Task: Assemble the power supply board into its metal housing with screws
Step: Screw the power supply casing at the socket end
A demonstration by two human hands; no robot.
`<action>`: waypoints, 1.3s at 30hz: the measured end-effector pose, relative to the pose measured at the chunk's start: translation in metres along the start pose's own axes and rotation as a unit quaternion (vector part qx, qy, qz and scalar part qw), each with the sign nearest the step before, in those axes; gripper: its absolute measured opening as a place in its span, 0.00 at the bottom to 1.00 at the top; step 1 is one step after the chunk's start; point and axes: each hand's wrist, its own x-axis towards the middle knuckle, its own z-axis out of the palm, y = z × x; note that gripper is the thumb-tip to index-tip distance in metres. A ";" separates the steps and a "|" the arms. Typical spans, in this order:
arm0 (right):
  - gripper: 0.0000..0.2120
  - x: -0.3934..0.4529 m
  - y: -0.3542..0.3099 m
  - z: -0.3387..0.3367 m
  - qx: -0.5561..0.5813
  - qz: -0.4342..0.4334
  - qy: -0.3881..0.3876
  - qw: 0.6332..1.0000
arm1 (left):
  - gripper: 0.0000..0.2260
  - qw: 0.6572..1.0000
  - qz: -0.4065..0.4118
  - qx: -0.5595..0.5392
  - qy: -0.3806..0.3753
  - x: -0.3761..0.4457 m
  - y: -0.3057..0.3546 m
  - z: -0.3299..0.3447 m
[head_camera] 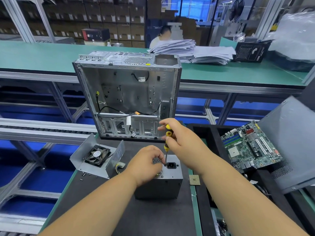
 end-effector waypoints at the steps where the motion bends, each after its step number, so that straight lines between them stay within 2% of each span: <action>1: 0.21 -0.001 0.000 0.000 0.014 -0.004 -0.004 1.000 | 0.10 1.000 0.000 -0.001 0.000 0.000 0.000 0.000; 5: 0.28 -0.004 0.001 0.003 -0.017 -0.042 0.034 0.998 | 0.11 1.000 0.005 -0.002 0.006 0.000 0.000 0.000; 8: 0.25 -0.004 -0.002 0.004 -0.056 -0.074 0.040 0.995 | 0.11 1.000 0.000 0.003 0.008 0.000 0.002 0.000; 12: 0.25 0.000 -0.005 0.000 -0.044 -0.065 0.007 0.997 | 0.09 1.000 -0.006 0.000 -0.006 0.000 0.007 -0.002; 21: 0.17 0.002 -0.004 -0.001 -0.099 -0.039 0.053 0.993 | 0.13 1.000 -0.013 -0.013 0.003 0.000 0.005 -0.001; 26: 0.30 -0.002 -0.002 0.002 0.046 -0.032 0.003 0.998 | 0.10 1.000 -0.015 -0.024 -0.001 0.001 0.005 -0.002; 33: 0.27 -0.002 0.002 0.004 -0.057 -0.043 0.061 0.996 | 0.11 1.000 -0.018 -0.025 -0.002 0.001 0.005 -0.001; 39: 0.33 0.003 0.001 -0.002 -0.017 -0.033 -0.014 0.999 | 0.12 1.000 -0.009 -0.022 0.003 0.001 0.004 -0.001</action>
